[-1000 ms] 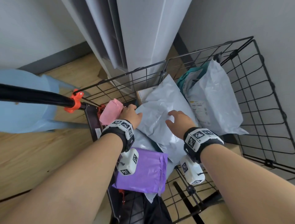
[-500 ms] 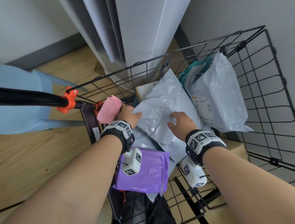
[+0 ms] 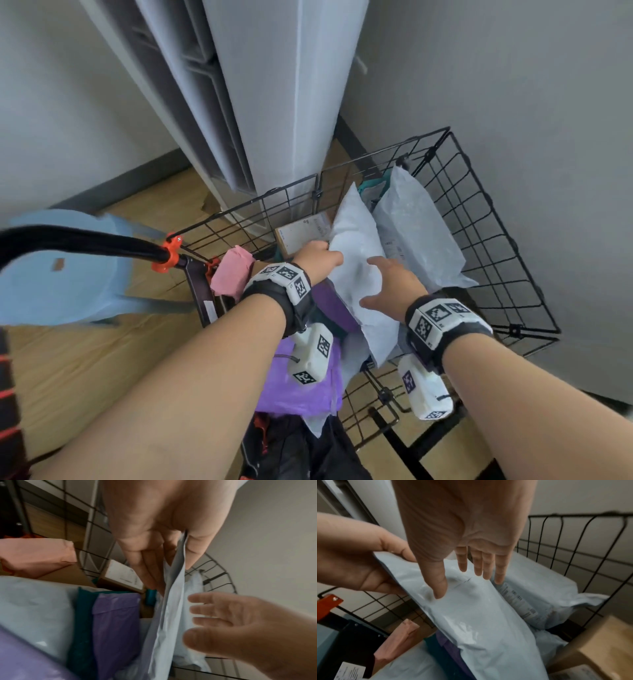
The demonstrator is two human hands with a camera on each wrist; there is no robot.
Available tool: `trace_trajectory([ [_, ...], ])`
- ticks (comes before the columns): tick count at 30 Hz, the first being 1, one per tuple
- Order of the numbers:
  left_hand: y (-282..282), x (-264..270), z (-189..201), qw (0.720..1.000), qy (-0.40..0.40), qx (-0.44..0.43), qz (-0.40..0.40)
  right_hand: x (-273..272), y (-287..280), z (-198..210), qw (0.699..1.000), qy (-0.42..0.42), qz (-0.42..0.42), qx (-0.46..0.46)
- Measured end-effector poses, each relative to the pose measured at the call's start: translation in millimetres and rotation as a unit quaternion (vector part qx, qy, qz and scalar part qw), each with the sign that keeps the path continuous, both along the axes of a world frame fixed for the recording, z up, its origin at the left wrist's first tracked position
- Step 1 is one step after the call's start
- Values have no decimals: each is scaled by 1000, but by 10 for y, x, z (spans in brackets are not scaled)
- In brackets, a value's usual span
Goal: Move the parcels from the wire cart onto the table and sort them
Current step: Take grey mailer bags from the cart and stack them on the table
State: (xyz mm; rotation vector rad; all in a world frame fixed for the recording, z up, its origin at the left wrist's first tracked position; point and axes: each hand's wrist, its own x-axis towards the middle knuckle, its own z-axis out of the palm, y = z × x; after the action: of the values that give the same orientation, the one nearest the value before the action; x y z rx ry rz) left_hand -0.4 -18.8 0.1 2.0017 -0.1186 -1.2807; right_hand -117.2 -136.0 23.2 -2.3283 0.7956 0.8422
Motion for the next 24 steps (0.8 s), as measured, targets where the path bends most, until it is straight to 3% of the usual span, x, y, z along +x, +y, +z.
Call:
trace_trajectory([
  [5, -431, -150, 781, 992, 3, -106, 68, -272, -211, 587, 999, -44, -13, -29],
  [9, -639, -301, 1430, 969, 82, -193, 127, -537, -371, 986, 993, -74, -88, -20],
  [14, -767, -542, 2119, 951, 127, -254, 122, -747, -500, 1445, 975, -170, -135, -51],
  [17, -797, -688, 2463, 945, 123, -280, 112, -821, -500, 1722, 969, -184, -138, -94],
  [20, -793, -799, 2722, 939, 115, -308, 98, -944, -498, 1962, 946, -228, -206, -107],
  [24, -712, -886, 2901, 947, 72, -309, 53, -1162, -577, 2190, 893, -304, -311, -116],
])
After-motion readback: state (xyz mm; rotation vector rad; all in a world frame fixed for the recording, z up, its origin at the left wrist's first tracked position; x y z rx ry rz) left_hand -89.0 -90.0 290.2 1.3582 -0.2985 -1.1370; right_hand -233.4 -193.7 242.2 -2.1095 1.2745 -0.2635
